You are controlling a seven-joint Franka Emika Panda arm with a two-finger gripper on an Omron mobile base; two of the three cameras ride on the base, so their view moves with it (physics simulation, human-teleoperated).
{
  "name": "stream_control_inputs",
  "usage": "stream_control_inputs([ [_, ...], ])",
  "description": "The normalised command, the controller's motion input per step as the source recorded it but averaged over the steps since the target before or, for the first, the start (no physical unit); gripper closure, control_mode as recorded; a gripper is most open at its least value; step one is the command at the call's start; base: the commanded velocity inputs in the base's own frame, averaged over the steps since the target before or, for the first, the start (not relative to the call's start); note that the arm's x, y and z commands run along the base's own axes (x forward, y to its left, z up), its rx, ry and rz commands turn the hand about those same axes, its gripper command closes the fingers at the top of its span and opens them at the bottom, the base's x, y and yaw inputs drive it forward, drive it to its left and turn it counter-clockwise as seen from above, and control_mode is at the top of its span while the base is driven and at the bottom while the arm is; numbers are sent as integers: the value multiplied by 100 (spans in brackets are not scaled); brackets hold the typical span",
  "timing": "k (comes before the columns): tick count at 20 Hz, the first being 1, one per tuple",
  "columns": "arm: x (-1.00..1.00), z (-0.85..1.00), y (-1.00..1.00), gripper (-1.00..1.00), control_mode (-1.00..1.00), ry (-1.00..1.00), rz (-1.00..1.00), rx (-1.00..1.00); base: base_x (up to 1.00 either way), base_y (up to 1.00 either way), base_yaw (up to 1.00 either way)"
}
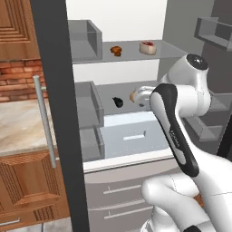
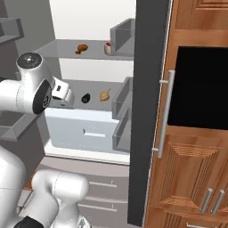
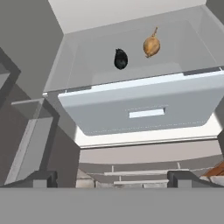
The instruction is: Gather the onion and eggplant from the fridge and place them on a tray on the dining counter. Then gather the chicken drumstick and steak from the fridge and place them on the other tray.
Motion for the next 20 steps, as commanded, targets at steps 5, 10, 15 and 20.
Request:
stream_control_inputs([
  [5, 0, 0, 0, -100, 100, 0, 0, 0, 12, 54, -21],
  [10, 0, 0, 0, -100, 100, 0, 0, 0, 31, 29, -16],
  [15, 0, 0, 0, -100, 100, 0, 0, 0, 33, -1, -2],
  [20, 0, 0, 0, -100, 100, 0, 0, 0, 36, -13, 1],
])
